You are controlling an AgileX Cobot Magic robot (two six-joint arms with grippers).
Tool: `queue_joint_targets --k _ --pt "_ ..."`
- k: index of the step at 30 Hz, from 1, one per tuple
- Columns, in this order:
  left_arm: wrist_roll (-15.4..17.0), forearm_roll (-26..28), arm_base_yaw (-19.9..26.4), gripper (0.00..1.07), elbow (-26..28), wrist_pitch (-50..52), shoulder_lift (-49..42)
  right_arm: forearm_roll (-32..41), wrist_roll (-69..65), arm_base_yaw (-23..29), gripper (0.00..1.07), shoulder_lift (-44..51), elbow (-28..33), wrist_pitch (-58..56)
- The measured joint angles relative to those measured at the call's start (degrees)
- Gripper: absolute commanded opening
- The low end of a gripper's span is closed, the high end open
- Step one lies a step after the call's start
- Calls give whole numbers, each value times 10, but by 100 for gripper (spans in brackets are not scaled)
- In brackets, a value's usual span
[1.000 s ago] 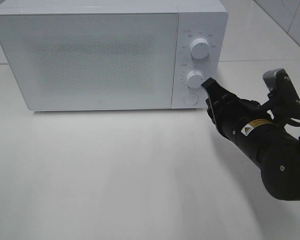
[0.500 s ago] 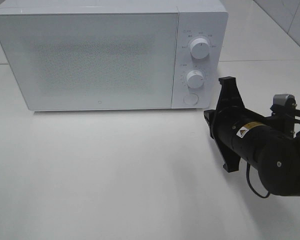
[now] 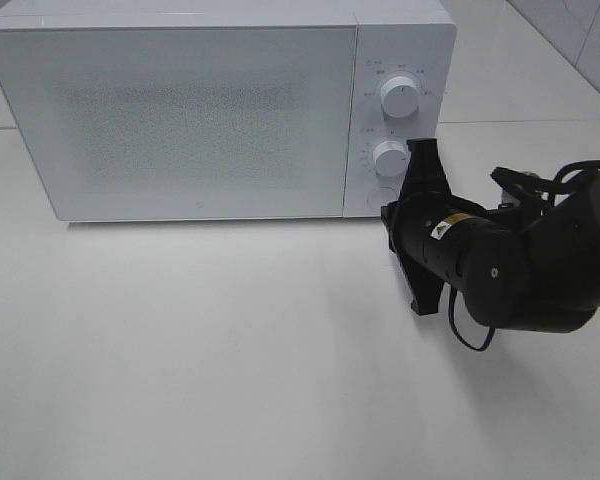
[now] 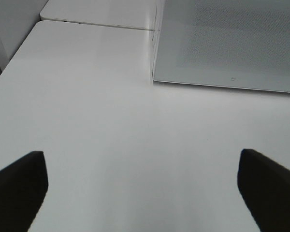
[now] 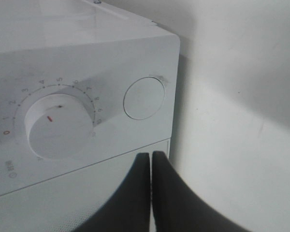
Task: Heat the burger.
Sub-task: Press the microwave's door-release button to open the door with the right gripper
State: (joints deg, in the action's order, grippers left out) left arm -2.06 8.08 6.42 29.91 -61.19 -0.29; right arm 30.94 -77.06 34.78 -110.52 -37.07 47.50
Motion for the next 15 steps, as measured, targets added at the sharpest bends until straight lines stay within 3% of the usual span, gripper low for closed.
queue_joint_targets --k 15 --pt "0 0 0 100 0 0 0 -13 -3 -31 0 -62 -83 -12"
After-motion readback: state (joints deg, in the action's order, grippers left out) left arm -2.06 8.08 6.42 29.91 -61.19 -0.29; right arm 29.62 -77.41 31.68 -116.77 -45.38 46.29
